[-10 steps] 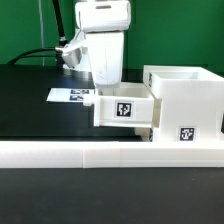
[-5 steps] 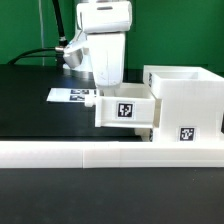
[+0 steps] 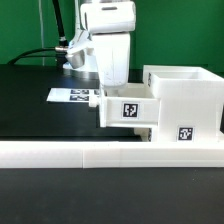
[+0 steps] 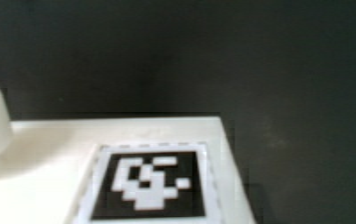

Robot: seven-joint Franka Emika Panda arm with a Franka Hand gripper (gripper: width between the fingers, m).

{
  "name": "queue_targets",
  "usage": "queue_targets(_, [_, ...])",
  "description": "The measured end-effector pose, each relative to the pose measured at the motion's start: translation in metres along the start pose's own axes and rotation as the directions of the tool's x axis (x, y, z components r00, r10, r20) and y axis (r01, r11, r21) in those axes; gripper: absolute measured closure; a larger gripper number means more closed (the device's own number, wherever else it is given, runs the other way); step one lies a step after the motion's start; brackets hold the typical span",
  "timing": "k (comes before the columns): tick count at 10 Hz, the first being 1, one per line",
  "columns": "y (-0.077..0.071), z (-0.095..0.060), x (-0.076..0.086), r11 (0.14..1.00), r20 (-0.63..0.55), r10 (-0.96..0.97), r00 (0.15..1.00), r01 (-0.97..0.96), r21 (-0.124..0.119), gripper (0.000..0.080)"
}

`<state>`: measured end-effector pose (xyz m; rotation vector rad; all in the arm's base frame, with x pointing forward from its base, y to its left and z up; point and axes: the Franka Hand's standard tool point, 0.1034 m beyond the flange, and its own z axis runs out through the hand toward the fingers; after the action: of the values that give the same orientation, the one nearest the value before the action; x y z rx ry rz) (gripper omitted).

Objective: Assemble drawer

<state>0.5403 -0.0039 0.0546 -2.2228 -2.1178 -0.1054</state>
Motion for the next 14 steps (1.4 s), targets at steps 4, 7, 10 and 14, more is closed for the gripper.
queue_targets(4, [0.002, 0.000, 0.005, 1.000, -0.002, -0.001, 1.000, 0.001, -0.008, 0.0758])
queue_targets(7, [0.002, 0.001, 0.014, 1.000, -0.006, 0.002, 1.000, -0.002, -0.010, 0.0758])
queue_targets(10, [0.002, 0.001, 0.015, 1.000, -0.006, 0.009, 1.000, -0.009, -0.010, 0.0758])
queue_targets(14, [0.001, 0.002, 0.014, 1.000, -0.006, 0.011, 1.000, -0.011, -0.009, 0.0519])
